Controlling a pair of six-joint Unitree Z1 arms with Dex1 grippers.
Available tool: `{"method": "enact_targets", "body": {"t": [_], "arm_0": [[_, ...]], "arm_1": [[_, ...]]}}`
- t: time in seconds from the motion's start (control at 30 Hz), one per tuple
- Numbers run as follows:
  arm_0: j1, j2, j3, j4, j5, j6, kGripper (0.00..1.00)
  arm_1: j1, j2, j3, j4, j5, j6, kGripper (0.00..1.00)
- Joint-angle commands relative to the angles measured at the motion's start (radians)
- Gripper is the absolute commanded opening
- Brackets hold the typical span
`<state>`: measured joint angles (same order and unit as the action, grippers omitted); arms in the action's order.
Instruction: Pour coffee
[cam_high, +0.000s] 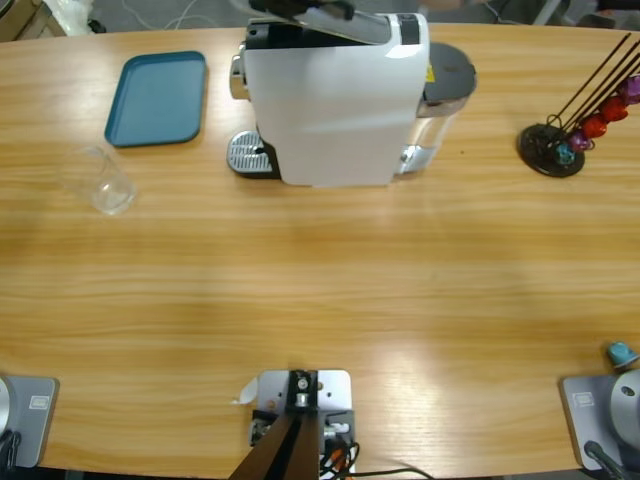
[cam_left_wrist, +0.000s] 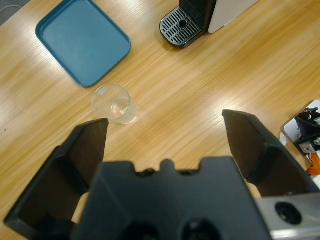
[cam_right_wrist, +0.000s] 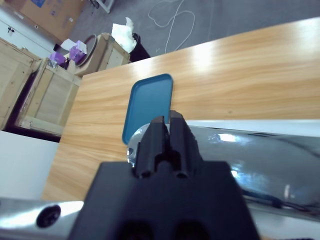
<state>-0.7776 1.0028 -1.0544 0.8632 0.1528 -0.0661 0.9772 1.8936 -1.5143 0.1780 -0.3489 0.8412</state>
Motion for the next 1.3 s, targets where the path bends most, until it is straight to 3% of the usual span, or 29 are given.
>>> {"method": "enact_targets", "body": {"t": [0.03, 0.2, 0.43, 0.53, 0.57, 0.6, 0.63, 0.67, 0.87, 0.97, 1.13, 1.3], "arm_0": [[0.011, -0.013, 0.029, 0.006, -0.012, 0.016, 1.0], [0.011, -0.014, 0.03, -0.004, -0.012, 0.008, 1.0], [0.011, -0.019, 0.032, -0.015, 0.016, 0.009, 1.0], [0.033, -0.013, 0.08, -0.083, 0.048, 0.014, 1.0], [0.041, -0.009, 0.1, -0.104, 0.062, 0.014, 1.0], [0.05, -0.001, 0.119, -0.116, 0.07, 0.012, 1.0], [0.061, 0.01, 0.135, -0.124, 0.071, 0.01, 1.0], [0.077, 0.023, 0.153, -0.135, 0.071, 0.007, 1.0], [0.263, 0.089, 0.148, -0.174, 0.071, -0.096, 0.997], [0.345, 0.148, 0.176, -0.18, 0.065, -0.205, 0.996], [0.304, 0.168, 0.362, -0.427, 0.042, -0.317, 0.987], [0.242, 0.127, 0.56, -0.69, 0.076, -0.303, 0.987]], "arm_1": [[0.035, 0.159, 0.099, 0.04, 0.058, 0.058, 0.0], [0.032, 0.22, 0.1, 0.134, 0.143, 0.139, 0.0], [0.008, 0.181, 0.108, 0.139, 0.147, 0.128, 0.0], [0.008, 0.047, 0.121, 0.082, 0.169, -0.133, 0.0], [0.008, -0.01, 0.113, 0.073, 0.206, -0.252, 0.05], [0.008, -0.082, 0.085, 0.089, 0.23, -0.361, 0.559], [0.008, -0.142, 0.061, 0.109, 0.225, -0.418, 0.88], [0.008, -0.202, 0.047, 0.11, 0.215, -0.47, 0.991], [0.008, -0.522, 0.041, 0.281, 0.2, -0.539, 1.0], [0.008, -0.673, 0.218, 0.308, 0.228, -0.538, 1.0], [0.008, -0.844, 0.487, 0.29, 0.316, -0.532, 1.0], [0.008, -0.858, 0.624, 0.235, 0.373, -0.563, 1.0]]}}
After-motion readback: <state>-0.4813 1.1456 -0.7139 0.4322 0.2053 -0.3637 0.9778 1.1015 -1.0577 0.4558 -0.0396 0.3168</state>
